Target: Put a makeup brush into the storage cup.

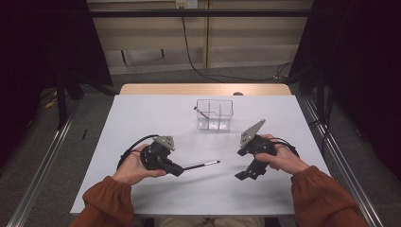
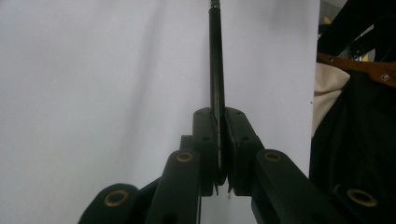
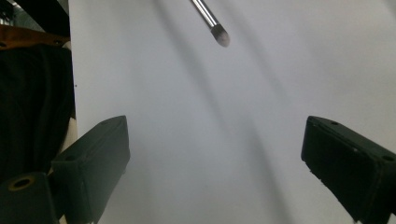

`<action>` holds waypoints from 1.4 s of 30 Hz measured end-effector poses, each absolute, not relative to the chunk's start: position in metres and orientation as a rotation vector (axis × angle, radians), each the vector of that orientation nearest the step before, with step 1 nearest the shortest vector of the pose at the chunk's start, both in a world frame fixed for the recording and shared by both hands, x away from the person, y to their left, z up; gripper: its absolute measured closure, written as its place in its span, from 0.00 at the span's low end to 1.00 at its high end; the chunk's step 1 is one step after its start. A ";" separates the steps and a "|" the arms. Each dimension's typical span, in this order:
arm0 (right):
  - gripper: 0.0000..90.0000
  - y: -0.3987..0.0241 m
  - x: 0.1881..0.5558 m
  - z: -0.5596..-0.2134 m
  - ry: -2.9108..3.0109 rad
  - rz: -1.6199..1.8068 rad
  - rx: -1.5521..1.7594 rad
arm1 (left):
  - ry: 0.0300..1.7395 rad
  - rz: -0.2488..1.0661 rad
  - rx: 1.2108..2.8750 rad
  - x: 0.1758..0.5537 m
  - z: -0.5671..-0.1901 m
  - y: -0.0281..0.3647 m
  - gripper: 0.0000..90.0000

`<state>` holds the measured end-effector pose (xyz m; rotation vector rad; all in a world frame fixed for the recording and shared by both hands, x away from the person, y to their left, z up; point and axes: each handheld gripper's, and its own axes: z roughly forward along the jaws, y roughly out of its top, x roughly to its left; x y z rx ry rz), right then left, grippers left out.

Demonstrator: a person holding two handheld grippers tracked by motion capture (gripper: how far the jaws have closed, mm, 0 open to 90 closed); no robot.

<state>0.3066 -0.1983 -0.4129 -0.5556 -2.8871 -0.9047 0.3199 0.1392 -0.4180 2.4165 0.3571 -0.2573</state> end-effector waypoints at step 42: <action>0.06 -0.210 0.288 -0.426 -2.782 -1.205 -0.664 | 0.395 -0.153 2.153 0.313 -0.419 0.159 0.94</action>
